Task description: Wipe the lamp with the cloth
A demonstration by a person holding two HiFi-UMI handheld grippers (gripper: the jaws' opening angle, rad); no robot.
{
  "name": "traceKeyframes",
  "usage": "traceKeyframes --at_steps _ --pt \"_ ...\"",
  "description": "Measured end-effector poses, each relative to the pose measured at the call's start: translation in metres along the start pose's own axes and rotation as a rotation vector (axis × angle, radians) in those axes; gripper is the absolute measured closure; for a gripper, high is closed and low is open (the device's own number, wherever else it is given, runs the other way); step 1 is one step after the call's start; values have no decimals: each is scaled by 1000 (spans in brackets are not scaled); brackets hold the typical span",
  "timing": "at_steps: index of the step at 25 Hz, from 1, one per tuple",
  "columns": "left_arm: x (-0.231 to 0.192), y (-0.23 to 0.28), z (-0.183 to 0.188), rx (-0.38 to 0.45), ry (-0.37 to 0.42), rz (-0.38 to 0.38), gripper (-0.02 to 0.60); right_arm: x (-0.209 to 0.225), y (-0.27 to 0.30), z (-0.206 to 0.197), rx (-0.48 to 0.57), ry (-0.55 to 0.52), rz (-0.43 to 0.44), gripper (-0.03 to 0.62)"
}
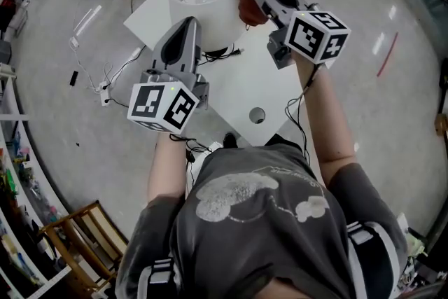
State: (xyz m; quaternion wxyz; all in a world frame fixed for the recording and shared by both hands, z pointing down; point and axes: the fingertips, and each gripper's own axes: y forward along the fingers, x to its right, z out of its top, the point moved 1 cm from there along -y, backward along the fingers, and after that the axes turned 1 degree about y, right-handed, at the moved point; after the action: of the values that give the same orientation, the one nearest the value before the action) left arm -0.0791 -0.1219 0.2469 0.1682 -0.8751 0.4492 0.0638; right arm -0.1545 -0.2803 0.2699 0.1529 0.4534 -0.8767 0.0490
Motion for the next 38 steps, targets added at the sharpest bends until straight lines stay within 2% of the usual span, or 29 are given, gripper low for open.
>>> traceKeyframes --at_steps 6,11,20,26,30,38 --pt "-2 0 -2 17 21 104 574 17 21 -5 -47 -10 73 503" --pt "-4 3 -20 0 36 181 574 45 36 -34 -113 46 105 503" --pt "5 8 -74 -56 -5 294 574 83 33 -102 -245 151 135 503" --pt "10 11 -97 -74 -14 342 574 97 37 -121 -297 163 165 503" --pt "16 11 -92 -55 -1 367 574 98 38 -107 -293 139 193 503" --pt "26 12 -46 53 96 416 574 65 59 -19 -147 2 357 503"
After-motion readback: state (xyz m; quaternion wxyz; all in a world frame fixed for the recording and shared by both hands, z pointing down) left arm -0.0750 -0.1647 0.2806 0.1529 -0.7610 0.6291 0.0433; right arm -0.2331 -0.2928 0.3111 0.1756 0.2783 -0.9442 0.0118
